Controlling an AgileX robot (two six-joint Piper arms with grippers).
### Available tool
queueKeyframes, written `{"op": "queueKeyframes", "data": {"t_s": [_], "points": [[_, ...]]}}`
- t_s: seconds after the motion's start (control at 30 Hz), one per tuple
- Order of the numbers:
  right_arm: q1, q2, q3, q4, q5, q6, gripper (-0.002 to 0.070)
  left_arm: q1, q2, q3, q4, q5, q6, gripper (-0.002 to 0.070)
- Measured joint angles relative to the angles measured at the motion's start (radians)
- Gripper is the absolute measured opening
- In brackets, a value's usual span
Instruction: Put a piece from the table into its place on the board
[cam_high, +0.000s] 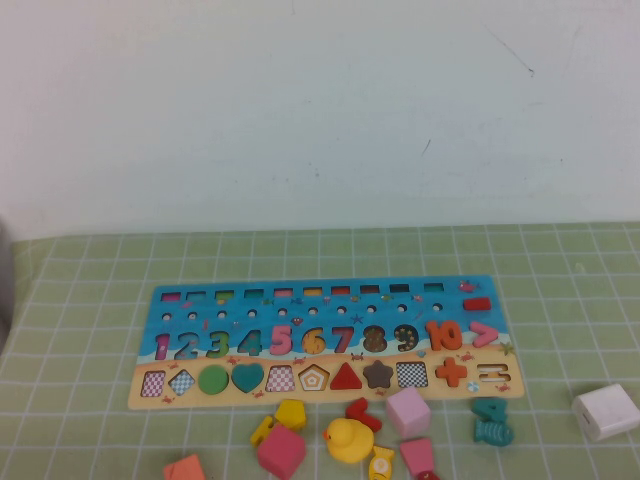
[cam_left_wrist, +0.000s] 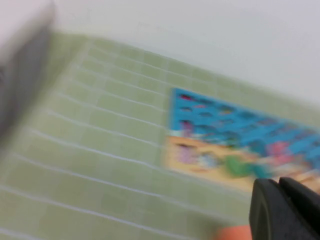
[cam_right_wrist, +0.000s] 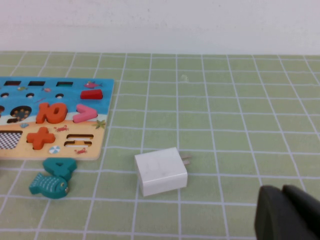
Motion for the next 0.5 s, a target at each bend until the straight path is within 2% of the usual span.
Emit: {"op": "queueKeyframes", "data": {"t_s": [0.13,0.23,0.4,0.47,0.5], "points": [[0.0,0.0,0.0,0.0,0.0,0.0,-0.0001,0.0,0.0,0.003,-0.37,-0.012,-0.197,-0.0001],[0.0,0.0,0.0,0.0,0.0,0.0,-0.0001,0.0,0.0,0.003,-0.614,-0.033,-0.28,-0.0001],[0.0,0.0,0.0,0.0,0.0,0.0,-0.0001,0.0,0.0,0.003,-0.695,-0.055,-0.287,-0.0001],[0.0,0.0,0.0,0.0,0.0,0.0,-0.0001,-0.002,0.0,0.003,-0.72,-0.056,-0.197,-0.0001],[0.0,0.0,0.0,0.0,0.0,0.0,-0.0001,-0.002,0.0,-0.005,-0.725,-0.033,-0.091,-0.0001]]}}
